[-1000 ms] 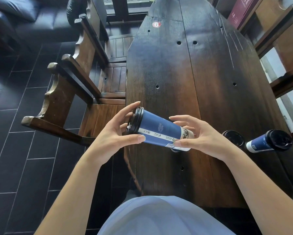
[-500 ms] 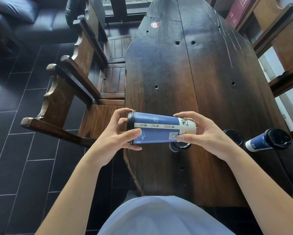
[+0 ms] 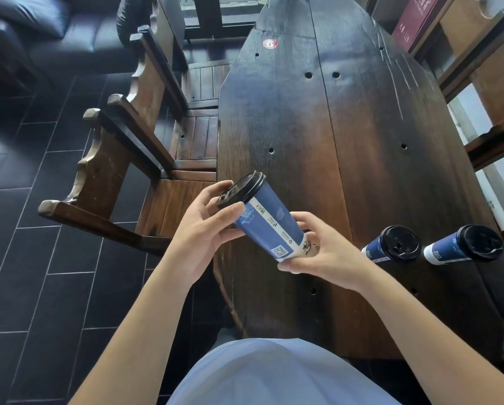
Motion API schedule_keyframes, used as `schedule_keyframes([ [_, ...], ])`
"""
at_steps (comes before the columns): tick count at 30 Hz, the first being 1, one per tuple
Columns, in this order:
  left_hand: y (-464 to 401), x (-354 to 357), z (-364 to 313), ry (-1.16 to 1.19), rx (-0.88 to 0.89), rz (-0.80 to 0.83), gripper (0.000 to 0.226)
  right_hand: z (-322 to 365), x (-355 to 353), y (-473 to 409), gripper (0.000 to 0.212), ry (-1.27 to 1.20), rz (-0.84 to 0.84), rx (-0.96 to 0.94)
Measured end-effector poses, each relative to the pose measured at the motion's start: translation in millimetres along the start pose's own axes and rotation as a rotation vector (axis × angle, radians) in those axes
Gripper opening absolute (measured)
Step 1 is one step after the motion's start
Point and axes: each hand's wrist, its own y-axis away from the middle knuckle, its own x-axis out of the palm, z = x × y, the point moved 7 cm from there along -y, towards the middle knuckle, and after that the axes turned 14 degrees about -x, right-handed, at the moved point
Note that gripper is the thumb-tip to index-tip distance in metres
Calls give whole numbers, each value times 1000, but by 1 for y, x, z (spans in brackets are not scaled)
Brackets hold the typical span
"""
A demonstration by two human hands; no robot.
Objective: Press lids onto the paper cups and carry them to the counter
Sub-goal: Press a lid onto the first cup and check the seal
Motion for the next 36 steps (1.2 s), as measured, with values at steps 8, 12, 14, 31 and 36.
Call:
schedule_keyframes([
  [8,-6,4,2,-42,-53,10,78,3,5,-17,74,81,82,29],
  [12,-6,9,1,-107,-56,64,83,25,-21,-35,80,-24,-29,13],
  [14,-7,11,0,-127,-53,80,84,36,-26,-42,71,-23,-42,1],
  [31,-18,-10,20,-316,-106,32,85,9,-4,-59,62,79,17,67],
  [36,-38,-19,42,-407,-168,-37,72,-18,10,-66,63,167,28,129],
])
